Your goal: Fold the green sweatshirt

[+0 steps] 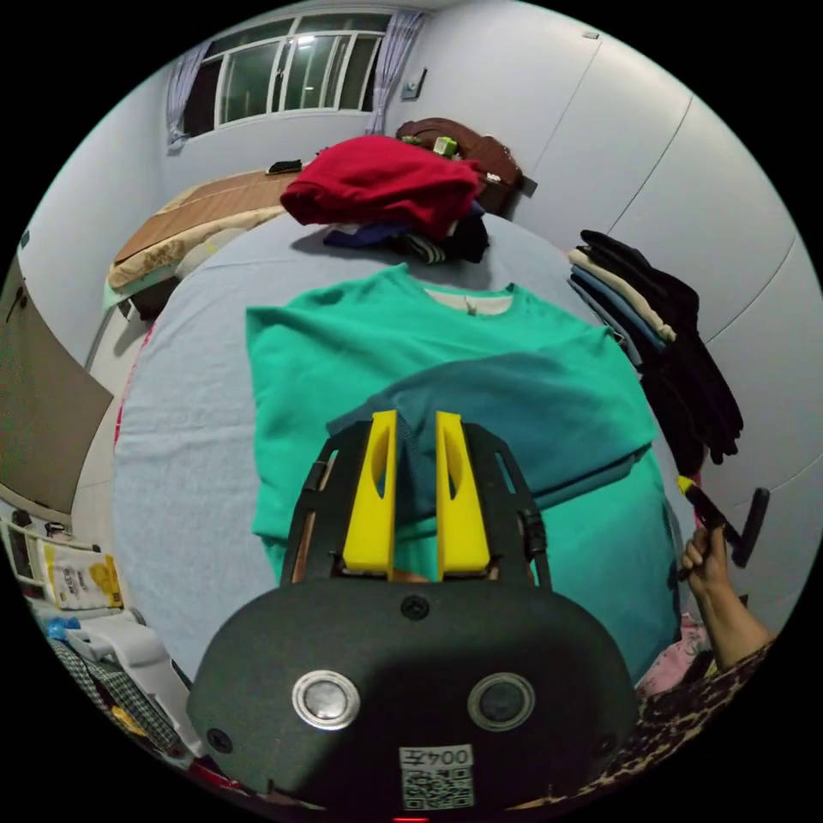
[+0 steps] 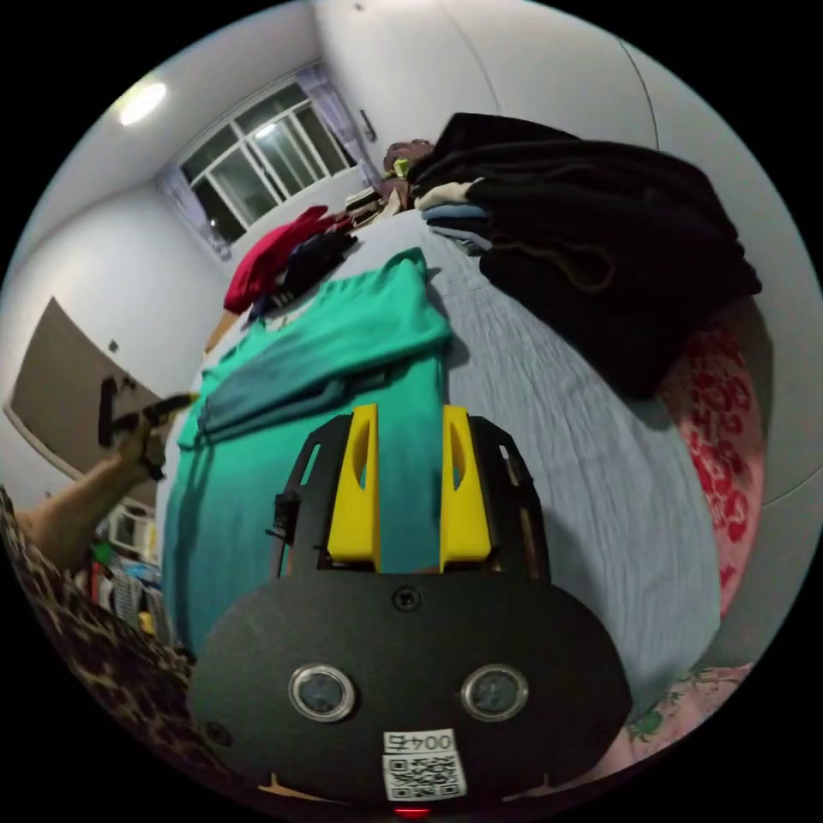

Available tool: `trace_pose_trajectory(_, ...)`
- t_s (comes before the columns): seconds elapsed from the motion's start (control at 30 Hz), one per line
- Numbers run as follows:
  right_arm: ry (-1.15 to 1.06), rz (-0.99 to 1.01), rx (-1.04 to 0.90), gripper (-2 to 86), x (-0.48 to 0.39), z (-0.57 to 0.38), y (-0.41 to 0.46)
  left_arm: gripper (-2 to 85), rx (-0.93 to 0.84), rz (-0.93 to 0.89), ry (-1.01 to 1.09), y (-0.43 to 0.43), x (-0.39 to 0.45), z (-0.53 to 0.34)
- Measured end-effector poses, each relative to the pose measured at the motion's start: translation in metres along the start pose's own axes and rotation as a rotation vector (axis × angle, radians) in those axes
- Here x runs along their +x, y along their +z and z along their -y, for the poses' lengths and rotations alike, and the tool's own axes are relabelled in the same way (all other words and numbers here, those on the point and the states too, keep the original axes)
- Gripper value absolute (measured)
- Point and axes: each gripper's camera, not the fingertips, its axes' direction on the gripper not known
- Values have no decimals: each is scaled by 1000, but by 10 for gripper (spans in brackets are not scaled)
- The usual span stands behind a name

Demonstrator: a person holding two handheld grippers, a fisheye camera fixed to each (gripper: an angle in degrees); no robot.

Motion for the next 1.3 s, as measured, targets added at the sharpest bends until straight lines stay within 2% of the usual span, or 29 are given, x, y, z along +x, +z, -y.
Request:
trace_pose_trajectory(0.2,-82,-156,-92,117,-47,-76,-10,75,25,8,-65,6,-27,4)
trace_pose_trajectory(0.37,-76,-209,-132,119,-65,-88,3,76,-52,-13,-44,21,-46,6)
trace_pose_trajectory(0.5,-99,-261,-137,125,-77,-87,8,60,-38,-31,5,20,-49,-4)
trace_pose_trajectory(0.63,-94,-275,-137,123,-81,-85,9,34,-20,7,35,15,-48,-10)
trace_pose_trajectory(0.77,-88,-266,-137,121,-81,-80,9,18,101,74,56,-19,-41,-12)
trace_pose_trajectory(0.87,-89,-269,-137,120,-81,-76,9,14,31,138,74,-2,-49,-17)
trace_pose_trajectory(0.93,-91,-273,-137,119,-81,-73,9,12,-50,113,58,16,-61,-22)
trace_pose_trajectory(1.03,-88,-270,-137,119,-78,-67,7,13,-16,48,-19,6,-78,-30)
trace_pose_trajectory(1.13,-86,-267,-135,119,-74,-60,5,12,62,51,-18,-19,-79,-45)
trace_pose_trajectory(1.2,-84,-262,-134,119,-70,-54,4,10,89,-22,15,-30,-70,-64)
trace_pose_trajectory(1.3,-68,-243,-129,118,-62,-46,0,8,19,10,67,-9,-59,-80)
